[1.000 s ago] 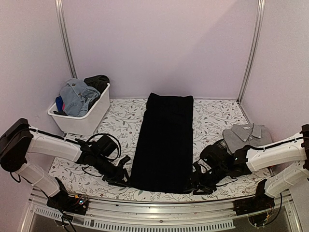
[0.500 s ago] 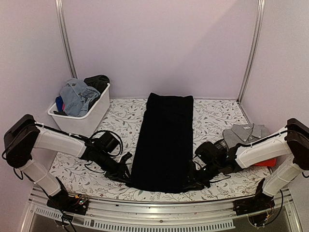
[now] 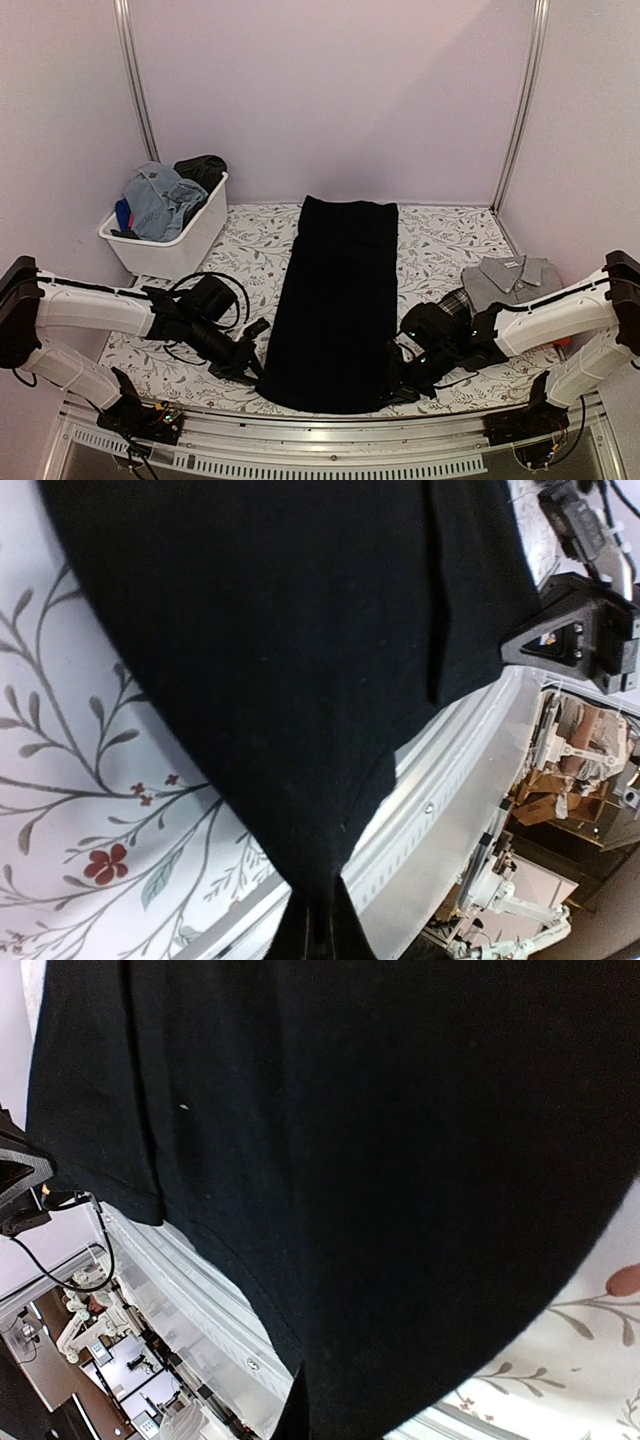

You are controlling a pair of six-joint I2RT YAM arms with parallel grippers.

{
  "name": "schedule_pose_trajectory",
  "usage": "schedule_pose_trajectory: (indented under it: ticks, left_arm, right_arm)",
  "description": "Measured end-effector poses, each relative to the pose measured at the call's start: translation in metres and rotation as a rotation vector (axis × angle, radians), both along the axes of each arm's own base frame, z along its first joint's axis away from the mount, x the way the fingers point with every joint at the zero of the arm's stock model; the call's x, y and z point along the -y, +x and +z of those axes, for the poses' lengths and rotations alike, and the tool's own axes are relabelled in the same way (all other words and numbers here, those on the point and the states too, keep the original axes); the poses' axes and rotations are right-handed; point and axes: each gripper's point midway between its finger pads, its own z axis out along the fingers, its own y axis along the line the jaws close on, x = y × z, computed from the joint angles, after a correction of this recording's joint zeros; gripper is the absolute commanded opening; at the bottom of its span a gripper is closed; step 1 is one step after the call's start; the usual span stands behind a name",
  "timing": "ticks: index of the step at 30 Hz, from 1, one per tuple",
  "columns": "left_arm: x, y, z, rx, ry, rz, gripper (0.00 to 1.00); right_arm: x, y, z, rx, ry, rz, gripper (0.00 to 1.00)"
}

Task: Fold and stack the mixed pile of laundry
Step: Pick up the rectangle-folded T-shirt from the center of the board, then fold the rectangle-folded T-shirt at the center of the board.

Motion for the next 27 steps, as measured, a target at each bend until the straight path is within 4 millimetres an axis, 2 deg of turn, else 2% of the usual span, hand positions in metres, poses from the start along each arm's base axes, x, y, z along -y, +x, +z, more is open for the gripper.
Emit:
schedule_pose_trajectory:
  ticks: [4,7,12,16,19,23,27]
  left_arm:
    - [0.013,0.015,0.021,0.047,-0.049,0.003,0.0]
    - [0.024,0.031,0.028,0.067,-0.065,0.004,0.0]
    - [0.035,0.067,0.033,0.088,-0.077,0.038,0.0]
    - [0.039,0.111,0.039,0.122,-0.091,0.082,0.0]
    - [0.043,0.146,0.042,0.155,-0.098,0.105,0.0]
    - [0.044,0.188,0.039,0.179,-0.1,0.141,0.0]
    - [0.047,0.233,0.036,0.203,-0.101,0.172,0.0]
  right_arm:
    - [-0.005,0.013,0.018,0.038,0.038,-0.028,0.0]
    - [-0.01,0.03,0.029,0.074,0.062,-0.056,0.0]
    - [-0.013,0.074,0.049,0.149,0.098,-0.115,0.0]
    - [-0.009,0.113,0.054,0.201,0.099,-0.16,0.0]
    - [0.002,0.144,0.051,0.233,0.084,-0.201,0.0]
    - [0.012,0.191,0.056,0.287,0.081,-0.236,0.0]
    - [0.019,0.228,0.052,0.311,0.074,-0.254,0.0]
